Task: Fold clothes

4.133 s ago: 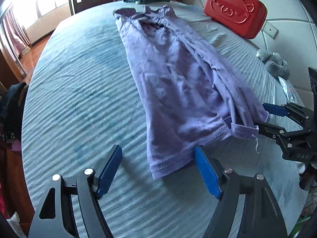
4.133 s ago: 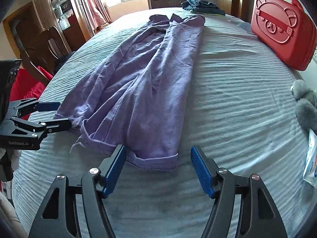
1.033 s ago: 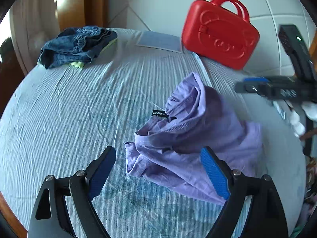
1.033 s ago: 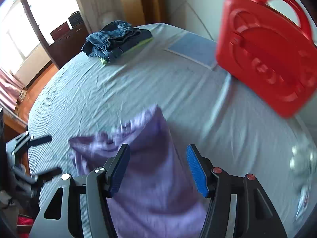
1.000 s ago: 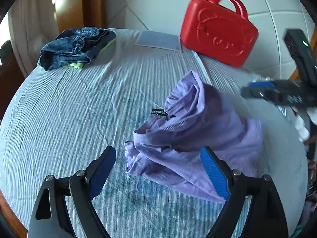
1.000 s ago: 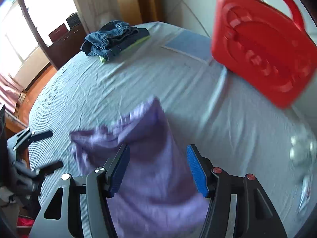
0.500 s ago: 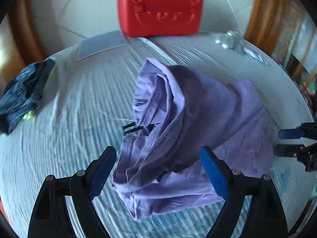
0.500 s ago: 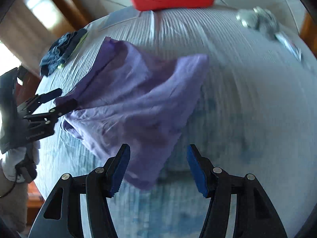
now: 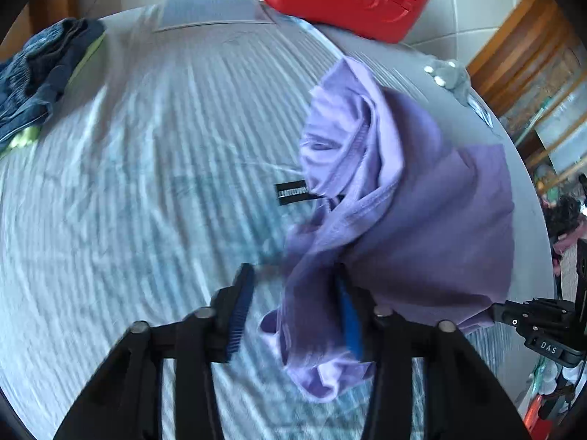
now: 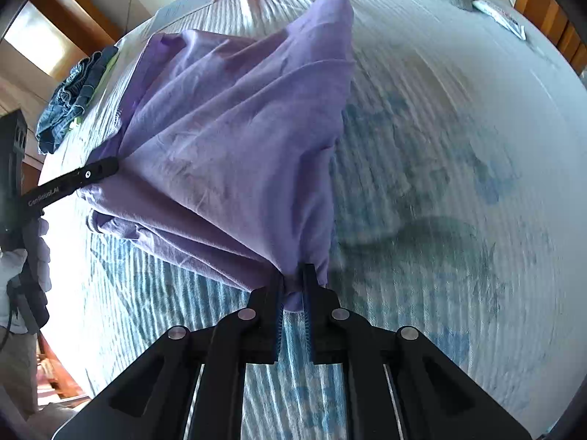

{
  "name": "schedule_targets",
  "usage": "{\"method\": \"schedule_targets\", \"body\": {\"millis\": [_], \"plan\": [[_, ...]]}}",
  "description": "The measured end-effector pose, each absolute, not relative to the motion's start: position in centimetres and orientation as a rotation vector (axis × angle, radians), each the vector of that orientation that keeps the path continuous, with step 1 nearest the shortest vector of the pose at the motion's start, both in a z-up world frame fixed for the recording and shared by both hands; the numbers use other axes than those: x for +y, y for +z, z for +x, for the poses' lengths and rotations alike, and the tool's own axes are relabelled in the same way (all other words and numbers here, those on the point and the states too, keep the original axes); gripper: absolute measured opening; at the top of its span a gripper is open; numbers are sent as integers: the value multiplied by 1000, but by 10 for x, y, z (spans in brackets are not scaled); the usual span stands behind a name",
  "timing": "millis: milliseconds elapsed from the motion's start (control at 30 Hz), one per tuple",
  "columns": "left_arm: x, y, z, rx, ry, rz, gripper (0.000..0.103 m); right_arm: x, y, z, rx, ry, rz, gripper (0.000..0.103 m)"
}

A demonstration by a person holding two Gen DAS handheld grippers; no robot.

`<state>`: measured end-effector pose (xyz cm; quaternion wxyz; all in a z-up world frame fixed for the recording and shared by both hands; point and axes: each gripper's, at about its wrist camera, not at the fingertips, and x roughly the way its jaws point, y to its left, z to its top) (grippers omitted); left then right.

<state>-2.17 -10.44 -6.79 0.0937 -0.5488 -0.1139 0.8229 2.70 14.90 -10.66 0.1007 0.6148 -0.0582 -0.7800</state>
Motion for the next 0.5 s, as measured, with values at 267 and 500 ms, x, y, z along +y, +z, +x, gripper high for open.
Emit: {"method": "schedule_targets", "body": {"millis": [267, 500], "plan": [[-69, -3, -62, -172, 2507, -1378, 65, 179, -43, 6, -221, -2430, 1638, 35], [-27, -35, -110, -59, 2460, -1422, 65, 178, -43, -49, -248, -2527, 1611, 36]]}}
